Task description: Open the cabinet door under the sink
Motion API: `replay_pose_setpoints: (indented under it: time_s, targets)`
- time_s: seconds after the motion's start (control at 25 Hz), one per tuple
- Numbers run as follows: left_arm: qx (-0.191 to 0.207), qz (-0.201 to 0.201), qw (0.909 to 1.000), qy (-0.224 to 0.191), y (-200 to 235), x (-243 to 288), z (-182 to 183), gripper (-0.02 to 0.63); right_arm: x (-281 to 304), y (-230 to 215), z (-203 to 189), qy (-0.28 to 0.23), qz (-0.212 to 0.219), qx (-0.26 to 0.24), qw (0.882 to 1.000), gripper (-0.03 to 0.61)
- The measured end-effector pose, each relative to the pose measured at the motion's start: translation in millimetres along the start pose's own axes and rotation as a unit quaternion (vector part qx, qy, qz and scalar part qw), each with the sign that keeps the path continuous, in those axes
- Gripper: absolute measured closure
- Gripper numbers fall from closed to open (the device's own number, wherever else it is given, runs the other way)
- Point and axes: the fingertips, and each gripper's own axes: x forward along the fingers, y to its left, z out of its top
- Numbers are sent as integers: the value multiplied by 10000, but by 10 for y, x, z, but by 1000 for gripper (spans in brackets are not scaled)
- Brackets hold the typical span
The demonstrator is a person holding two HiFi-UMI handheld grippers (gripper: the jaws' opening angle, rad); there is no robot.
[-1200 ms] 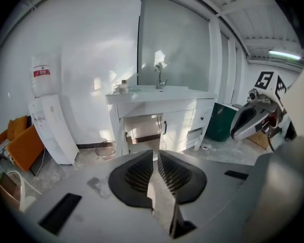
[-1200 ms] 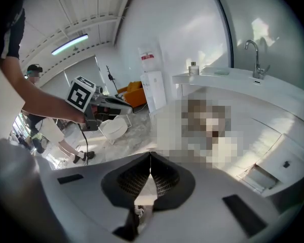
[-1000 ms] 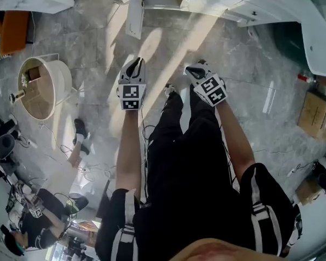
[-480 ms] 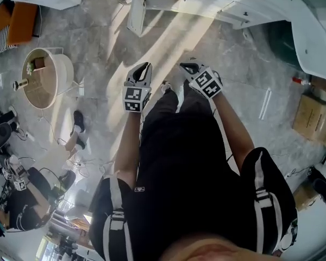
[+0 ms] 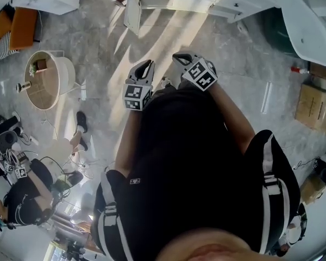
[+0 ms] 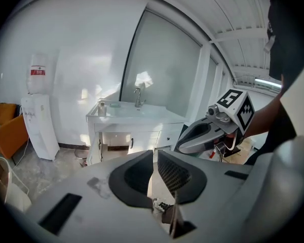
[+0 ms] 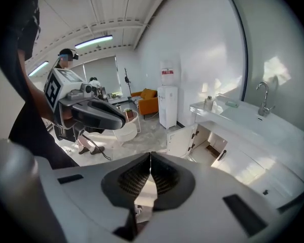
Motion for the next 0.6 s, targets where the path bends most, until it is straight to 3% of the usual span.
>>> replay_pose_setpoints:
  time_s: [0.32,0.6]
  targets:
    - [84,-27,9999,-91,-35,-189,63,577,-85,-21,-78,-72,-261,168,9995,518]
    - [94,-108,9998,-151,-64,-227,86,577,-80,98,-67,-59,-238,62,9997,518]
